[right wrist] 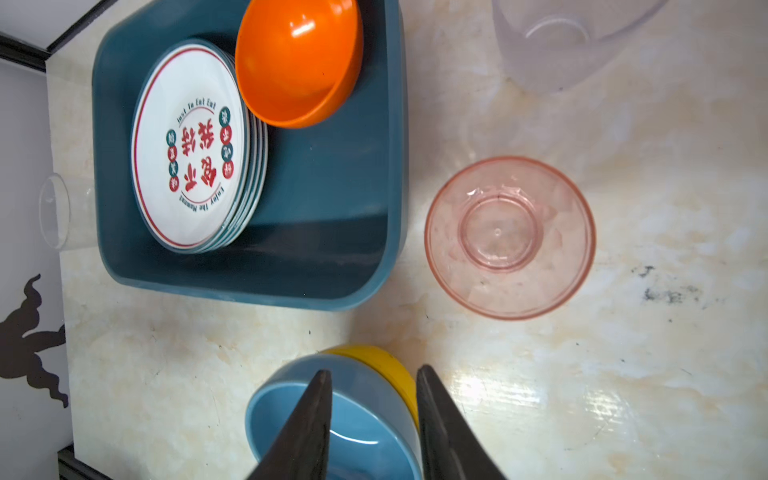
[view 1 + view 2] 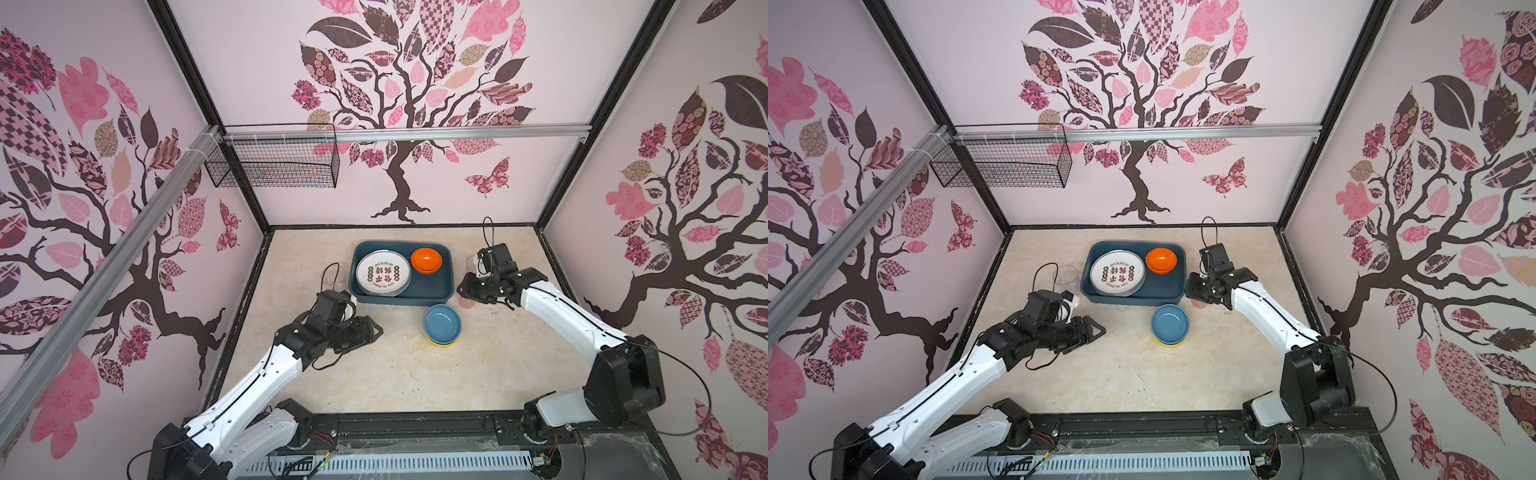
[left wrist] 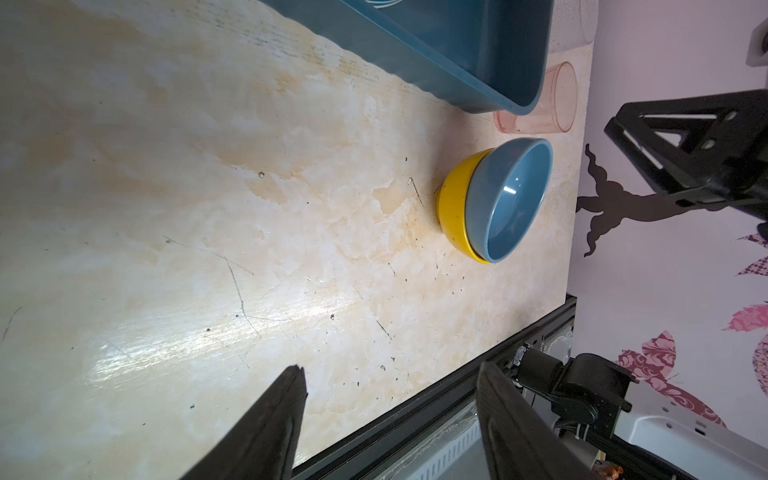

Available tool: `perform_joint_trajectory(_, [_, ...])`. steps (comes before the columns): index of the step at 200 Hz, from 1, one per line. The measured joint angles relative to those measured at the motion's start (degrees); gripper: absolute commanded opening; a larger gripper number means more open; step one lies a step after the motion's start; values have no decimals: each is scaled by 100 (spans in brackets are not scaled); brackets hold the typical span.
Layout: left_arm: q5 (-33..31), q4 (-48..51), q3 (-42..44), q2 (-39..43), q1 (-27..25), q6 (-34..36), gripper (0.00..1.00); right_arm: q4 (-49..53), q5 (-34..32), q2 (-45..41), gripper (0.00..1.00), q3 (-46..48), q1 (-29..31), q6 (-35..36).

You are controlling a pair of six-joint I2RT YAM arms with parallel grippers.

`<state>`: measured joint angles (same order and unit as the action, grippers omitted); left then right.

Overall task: Place the mixed dishes into the plastic bin
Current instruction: 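Swing the right gripper back toward the blue and yellow bowls, then lower the right gripper onto the blue bowl rim while the left approaches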

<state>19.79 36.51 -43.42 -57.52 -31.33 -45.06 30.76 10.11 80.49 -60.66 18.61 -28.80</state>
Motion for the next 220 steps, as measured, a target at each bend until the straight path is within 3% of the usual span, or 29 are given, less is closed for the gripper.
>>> perform_joint_trajectory(93, [63, -142, -592, -968, -149, 328, 68, -63, 166, -1456, 41, 1432, 46, -160])
perform_joint_trajectory(132, [175, -166, -879, -1478, -278, 518, 68, -240, 177, -1550, 41, 1853, 120, -354])
perform_joint_trajectory(220, [262, -190, -1047, -1550, -560, 931, 66, -664, 271, -1609, 41, 1989, 345, -474])
